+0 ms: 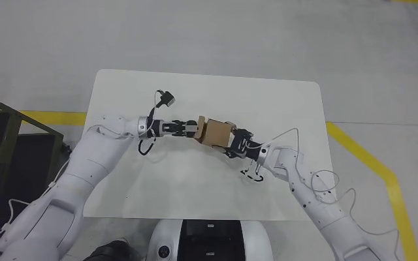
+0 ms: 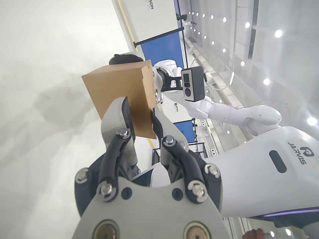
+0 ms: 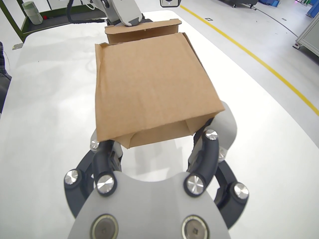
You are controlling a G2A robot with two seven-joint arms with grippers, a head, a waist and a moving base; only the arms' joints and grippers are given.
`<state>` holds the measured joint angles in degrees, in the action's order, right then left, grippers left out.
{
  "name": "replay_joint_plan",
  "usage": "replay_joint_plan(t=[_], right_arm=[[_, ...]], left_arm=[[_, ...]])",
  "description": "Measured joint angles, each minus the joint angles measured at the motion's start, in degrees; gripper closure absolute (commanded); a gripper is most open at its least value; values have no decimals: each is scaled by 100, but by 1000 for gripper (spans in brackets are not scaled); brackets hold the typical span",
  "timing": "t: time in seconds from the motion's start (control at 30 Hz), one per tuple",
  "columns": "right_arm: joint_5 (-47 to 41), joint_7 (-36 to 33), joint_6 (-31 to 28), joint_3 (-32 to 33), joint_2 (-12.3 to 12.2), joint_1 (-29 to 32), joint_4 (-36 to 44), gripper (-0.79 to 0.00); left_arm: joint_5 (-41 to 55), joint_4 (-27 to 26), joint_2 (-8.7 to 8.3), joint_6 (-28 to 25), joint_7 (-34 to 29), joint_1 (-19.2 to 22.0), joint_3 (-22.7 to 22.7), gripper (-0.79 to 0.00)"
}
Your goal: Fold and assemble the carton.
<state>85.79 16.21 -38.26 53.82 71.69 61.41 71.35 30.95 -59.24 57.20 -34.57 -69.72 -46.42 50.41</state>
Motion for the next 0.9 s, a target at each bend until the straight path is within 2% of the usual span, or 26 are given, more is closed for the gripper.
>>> replay_joint_plan(t=[0.13, 0.63, 0.9], right_arm=[[-11, -82, 38, 23, -6, 10, 52, -422], [-55, -163, 23, 76, -31, 58, 121, -422], [-108, -106, -8, 105, -41, 70, 126, -416]], left_arm=[[-175, 139, 34, 1, -1, 140, -131, -102], [-206, 389, 178, -23, 23, 458, -498, -95], [-91, 511, 198, -41, 42, 524, -577, -89]])
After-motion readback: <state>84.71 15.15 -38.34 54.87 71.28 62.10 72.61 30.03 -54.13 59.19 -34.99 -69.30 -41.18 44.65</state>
